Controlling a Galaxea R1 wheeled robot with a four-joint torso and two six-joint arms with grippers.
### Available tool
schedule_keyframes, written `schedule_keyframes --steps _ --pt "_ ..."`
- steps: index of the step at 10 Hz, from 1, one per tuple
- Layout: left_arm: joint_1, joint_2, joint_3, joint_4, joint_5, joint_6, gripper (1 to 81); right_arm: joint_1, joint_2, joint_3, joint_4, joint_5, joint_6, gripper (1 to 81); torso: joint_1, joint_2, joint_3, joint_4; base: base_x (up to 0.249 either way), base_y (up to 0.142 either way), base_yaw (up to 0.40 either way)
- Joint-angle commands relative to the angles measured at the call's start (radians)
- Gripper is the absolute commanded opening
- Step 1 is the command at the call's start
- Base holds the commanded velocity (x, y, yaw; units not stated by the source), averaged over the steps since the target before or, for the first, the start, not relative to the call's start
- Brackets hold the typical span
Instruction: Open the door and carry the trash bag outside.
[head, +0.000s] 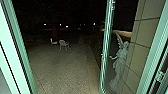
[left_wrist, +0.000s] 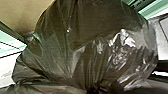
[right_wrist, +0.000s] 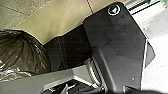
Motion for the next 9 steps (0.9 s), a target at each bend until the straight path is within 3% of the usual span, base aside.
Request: schedule_keyframes --steps 1,5,9 --pt "-0.062 -0.007 -0.002 -0.007 0.051 -0.001 1.0 0.038 0.006 0.013 -0.007 -0.038 0.0 81.1 0.0 0.0 0.0 0.0 0.114 0.0 0.0" --pt "-0.062 -0.007 -0.002 -0.005 0.051 -0.001 1.0 0.04 0.008 0.013 -0.007 -0.04 0.0 81.1 -0.001 -0.001 0.0 0.0 0.114 0.0 0.0" --pt "-0.062 -0.007 -0.002 -0.005 0.051 -0.001 1.0 0.044 0.008 0.013 -0.009 -0.041 -0.002 81.1 -0.001 -0.002 0.001 0.0 0.114 -0.068 0.0"
